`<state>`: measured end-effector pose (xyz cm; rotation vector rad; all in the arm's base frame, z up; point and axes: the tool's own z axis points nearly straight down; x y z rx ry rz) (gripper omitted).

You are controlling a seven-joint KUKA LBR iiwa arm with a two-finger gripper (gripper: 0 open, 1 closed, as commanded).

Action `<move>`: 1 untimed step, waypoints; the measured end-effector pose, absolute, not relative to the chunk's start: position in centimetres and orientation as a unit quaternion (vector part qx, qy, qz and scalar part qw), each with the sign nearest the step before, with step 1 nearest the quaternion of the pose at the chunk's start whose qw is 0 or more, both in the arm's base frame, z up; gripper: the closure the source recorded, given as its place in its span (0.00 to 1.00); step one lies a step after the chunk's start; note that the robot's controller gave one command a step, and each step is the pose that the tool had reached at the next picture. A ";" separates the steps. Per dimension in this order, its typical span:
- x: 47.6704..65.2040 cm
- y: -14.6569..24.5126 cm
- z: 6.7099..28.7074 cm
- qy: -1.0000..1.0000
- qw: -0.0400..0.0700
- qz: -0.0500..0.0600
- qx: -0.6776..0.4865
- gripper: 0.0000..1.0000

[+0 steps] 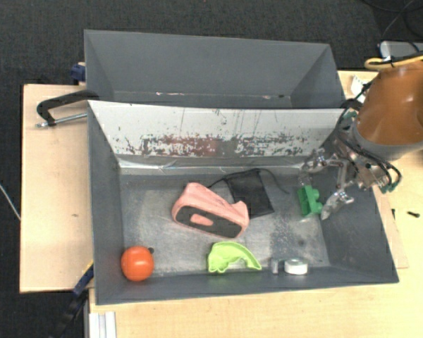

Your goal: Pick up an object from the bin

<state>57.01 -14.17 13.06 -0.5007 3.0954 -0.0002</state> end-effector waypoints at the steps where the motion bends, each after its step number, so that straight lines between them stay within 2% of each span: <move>1: 57.6 -14.6 7.3 0.986 0.004 0.000 -0.165 1.00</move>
Offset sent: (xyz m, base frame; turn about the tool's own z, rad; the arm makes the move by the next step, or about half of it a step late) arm 0.0000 0.0000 0.0000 0.0000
